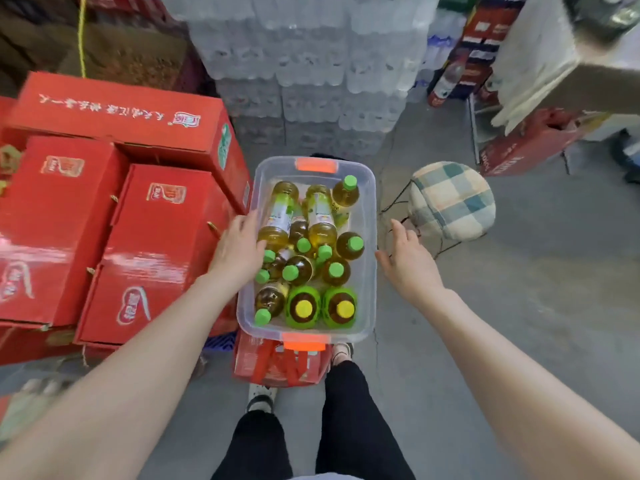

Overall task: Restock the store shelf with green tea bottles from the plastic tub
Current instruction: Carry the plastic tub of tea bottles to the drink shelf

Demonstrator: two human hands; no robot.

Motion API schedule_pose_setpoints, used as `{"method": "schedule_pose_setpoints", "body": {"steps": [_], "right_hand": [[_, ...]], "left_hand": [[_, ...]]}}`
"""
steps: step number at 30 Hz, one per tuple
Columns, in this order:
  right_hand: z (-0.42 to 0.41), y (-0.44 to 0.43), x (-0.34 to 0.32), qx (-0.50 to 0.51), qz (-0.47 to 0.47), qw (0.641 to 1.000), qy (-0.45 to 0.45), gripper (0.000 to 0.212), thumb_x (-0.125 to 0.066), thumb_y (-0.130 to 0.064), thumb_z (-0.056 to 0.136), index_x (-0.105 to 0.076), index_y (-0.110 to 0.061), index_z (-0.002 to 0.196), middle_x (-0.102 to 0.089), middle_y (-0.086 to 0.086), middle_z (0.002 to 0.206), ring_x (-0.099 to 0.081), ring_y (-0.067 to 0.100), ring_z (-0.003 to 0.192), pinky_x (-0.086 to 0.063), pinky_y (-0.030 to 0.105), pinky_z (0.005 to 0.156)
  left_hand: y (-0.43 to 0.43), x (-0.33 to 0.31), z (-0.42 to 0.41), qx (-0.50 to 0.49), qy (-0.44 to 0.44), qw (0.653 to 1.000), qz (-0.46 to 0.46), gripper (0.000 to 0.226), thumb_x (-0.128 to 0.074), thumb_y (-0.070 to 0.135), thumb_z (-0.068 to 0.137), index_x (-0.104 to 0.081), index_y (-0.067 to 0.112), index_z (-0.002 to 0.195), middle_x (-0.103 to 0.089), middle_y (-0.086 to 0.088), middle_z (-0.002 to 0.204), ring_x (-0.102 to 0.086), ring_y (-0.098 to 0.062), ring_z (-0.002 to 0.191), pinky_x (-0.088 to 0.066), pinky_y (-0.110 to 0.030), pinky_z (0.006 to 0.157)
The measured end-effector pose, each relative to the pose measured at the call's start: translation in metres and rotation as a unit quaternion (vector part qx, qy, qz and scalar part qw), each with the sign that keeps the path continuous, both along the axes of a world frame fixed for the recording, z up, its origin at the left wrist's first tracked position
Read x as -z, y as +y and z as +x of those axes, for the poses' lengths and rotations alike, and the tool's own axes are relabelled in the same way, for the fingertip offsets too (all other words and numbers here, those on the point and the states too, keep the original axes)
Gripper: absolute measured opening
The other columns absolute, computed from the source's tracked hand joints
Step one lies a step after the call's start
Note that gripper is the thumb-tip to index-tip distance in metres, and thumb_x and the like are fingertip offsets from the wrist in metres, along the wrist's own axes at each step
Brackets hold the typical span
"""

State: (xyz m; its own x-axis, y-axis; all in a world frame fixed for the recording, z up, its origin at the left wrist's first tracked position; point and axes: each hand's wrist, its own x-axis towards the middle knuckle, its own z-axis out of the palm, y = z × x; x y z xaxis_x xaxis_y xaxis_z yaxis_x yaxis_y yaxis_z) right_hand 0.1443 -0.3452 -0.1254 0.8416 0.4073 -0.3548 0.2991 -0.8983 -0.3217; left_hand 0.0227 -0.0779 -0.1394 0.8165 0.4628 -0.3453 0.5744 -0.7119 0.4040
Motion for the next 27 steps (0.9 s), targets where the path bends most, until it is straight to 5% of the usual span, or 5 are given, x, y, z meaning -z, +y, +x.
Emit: {"method": "schedule_pose_setpoints", "body": {"steps": [6, 14, 22, 27], "right_hand": [[0.054, 0.008, 0.055, 0.031, 0.022, 0.988, 0.152, 0.07, -0.052, -0.038, 0.099, -0.018, -0.011, 0.154, -0.042, 0.017, 0.148, -0.05, 0.036, 0.125, -0.043, 0.043, 0.099], [0.067, 0.028, 0.088, 0.077, 0.084, 0.963, 0.246, 0.037, -0.052, -0.033, 0.097, -0.036, -0.014, 0.125, -0.065, 0.012, 0.104, -0.066, 0.033, 0.088, -0.055, 0.052, 0.079], [0.065, 0.029, 0.086, 0.123, 0.073, 0.963, 0.228, 0.021, -0.05, -0.021, 0.092, -0.034, -0.019, 0.106, -0.058, 0.011, 0.095, -0.063, 0.038, 0.085, -0.056, 0.056, 0.073], [0.026, -0.013, 0.067, 0.12, 0.09, 0.973, 0.175, 0.021, -0.051, -0.022, 0.094, -0.035, -0.022, 0.107, -0.063, 0.01, 0.09, -0.061, 0.036, 0.084, -0.048, 0.037, 0.07]], "left_hand": [[0.002, 0.053, 0.036, -0.098, 0.08, 0.992, -0.027, 0.071, -0.047, 0.019, 0.1, -0.005, 0.003, 0.155, -0.018, -0.025, 0.157, -0.024, -0.04, 0.143, -0.024, -0.046, 0.116], [0.015, 0.077, 0.06, -0.128, 0.103, 0.985, 0.045, 0.061, -0.049, 0.01, 0.096, -0.021, 0.003, 0.15, -0.043, -0.032, 0.135, -0.046, -0.051, 0.12, -0.037, -0.055, 0.097], [0.017, 0.062, 0.057, -0.112, 0.11, 0.987, 0.032, 0.048, -0.048, 0.011, 0.094, -0.031, 0.012, 0.138, -0.058, -0.033, 0.113, -0.057, -0.052, 0.101, -0.043, -0.051, 0.084], [-0.016, 0.028, 0.012, -0.086, 0.044, 0.995, 0.018, 0.048, -0.048, 0.01, 0.094, -0.029, 0.015, 0.138, -0.062, -0.027, 0.106, -0.059, -0.05, 0.095, -0.038, -0.043, 0.073]]}}
